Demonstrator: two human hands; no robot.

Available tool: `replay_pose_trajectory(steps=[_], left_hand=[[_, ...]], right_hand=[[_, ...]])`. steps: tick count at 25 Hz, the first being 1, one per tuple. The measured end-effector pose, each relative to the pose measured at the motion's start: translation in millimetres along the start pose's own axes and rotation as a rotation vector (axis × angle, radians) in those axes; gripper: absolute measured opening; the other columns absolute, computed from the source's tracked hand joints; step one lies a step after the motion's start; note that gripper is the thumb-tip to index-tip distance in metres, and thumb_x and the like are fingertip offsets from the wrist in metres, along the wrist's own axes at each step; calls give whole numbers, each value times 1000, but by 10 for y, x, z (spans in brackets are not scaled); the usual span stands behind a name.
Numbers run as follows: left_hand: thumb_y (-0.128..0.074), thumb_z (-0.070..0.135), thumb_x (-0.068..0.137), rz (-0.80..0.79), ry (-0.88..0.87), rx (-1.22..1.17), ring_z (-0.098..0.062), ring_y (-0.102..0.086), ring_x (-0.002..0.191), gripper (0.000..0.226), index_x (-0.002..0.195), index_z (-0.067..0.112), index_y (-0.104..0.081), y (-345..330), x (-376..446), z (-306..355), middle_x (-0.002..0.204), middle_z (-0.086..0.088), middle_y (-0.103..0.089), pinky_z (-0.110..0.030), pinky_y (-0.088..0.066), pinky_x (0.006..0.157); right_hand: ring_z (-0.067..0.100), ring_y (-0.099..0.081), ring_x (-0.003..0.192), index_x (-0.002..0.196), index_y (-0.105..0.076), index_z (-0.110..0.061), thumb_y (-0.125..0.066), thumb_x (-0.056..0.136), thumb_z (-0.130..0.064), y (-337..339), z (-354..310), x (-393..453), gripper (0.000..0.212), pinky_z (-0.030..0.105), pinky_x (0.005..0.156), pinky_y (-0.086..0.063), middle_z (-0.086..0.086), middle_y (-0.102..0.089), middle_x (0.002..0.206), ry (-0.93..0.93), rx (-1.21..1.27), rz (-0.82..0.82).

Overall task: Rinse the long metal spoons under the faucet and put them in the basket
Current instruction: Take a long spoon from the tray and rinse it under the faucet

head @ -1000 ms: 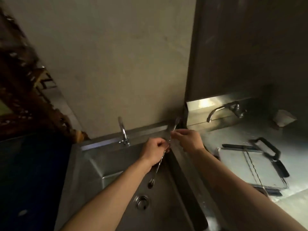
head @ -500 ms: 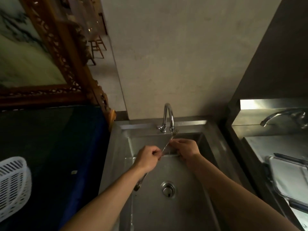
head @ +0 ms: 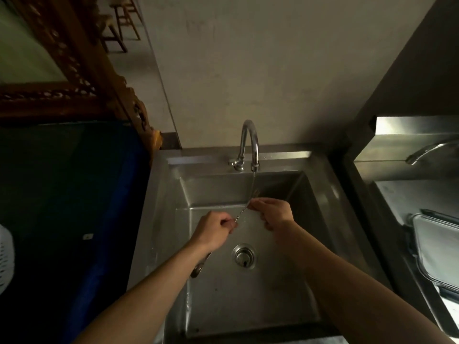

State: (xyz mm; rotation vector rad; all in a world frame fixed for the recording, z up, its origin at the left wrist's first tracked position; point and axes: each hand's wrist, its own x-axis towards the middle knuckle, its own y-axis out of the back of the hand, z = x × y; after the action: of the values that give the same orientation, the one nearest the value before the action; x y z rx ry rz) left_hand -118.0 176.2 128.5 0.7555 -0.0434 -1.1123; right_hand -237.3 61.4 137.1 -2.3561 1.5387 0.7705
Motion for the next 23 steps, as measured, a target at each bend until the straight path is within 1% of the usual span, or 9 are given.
replay_pose_trajectory(steps=[6, 10, 13, 15, 17, 18, 19, 21, 23], left_hand=[[-62, 21, 87, 6, 55, 6, -19, -65, 79, 17, 76, 11, -71, -242, 319, -218, 81, -4, -73, -26, -47, 70], [-62, 22, 87, 22, 71, 5, -11, -55, 66, 16, 78, 13, -71, -349, 482, -343, 72, -1, -68, -21, -41, 61], [-61, 21, 88, 34, 63, 0, -10, -57, 67, 16, 75, 17, -70, -378, 607, -413, 73, 1, -69, -22, -44, 65], [-61, 20, 88, 32, 59, 12, -8, -56, 65, 20, 68, 21, -66, -382, 682, -443, 70, 2, -68, -22, -43, 64], [-61, 19, 88, 37, 44, 52, 1, -51, 60, 28, 61, 26, -61, -372, 729, -456, 63, 12, -62, -12, -37, 57], [-60, 19, 88, 43, 43, 65, 3, -51, 60, 30, 59, 28, -59, -369, 744, -455, 63, 14, -61, -9, -35, 55], [-60, 19, 88, 44, 47, 70, 2, -54, 63, 31, 59, 29, -59, -372, 760, -455, 66, 14, -63, -10, -36, 57], [-59, 17, 87, 41, 46, 60, -4, -60, 73, 31, 59, 30, -59, -378, 793, -461, 77, 11, -69, -16, -39, 63], [-59, 14, 87, 46, 37, 56, -5, -60, 76, 33, 58, 30, -58, -372, 815, -452, 78, 13, -68, -16, -38, 65]], right_hand=[[3, -35, 38, 75, -73, -17, -71, 84, -15, 1, 242, 438, 9, 14, 35, -24, -8, -73, 63, -79, 57, -55], [5, -37, 42, 79, -73, -17, -72, 84, -17, 8, 326, 697, 5, 16, 37, -26, -4, -75, 72, -97, 37, -71], [3, -36, 38, 80, -73, -15, -72, 85, -19, -9, 354, 881, 5, 16, 35, -25, -4, -75, 68, -90, 64, -95], [1, -36, 37, 79, -73, -15, -72, 84, -20, -38, 369, 989, 7, 15, 34, -25, -6, -74, 66, -77, 55, -95], [1, -36, 36, 81, -73, -15, -72, 84, -21, -66, 378, 1067, 7, 15, 33, -26, -7, -72, 62, -71, 45, -96], [1, -36, 37, 82, -73, -14, -73, 84, -21, -76, 380, 1093, 7, 15, 33, -26, -8, -70, 59, -69, 45, -100], [1, -37, 37, 83, -73, -14, -73, 83, -21, -84, 382, 1115, 7, 15, 33, -26, -9, -69, 57, -67, 50, -103], [2, -37, 37, 83, -73, -14, -73, 83, -21, -88, 378, 1139, 7, 15, 33, -26, -7, -70, 58, -57, 66, -104], [2, -38, 37, 83, -74, -14, -74, 83, -22, -93, 354, 1146, 8, 15, 33, -27, -7, -69, 57, -45, 67, -101]])
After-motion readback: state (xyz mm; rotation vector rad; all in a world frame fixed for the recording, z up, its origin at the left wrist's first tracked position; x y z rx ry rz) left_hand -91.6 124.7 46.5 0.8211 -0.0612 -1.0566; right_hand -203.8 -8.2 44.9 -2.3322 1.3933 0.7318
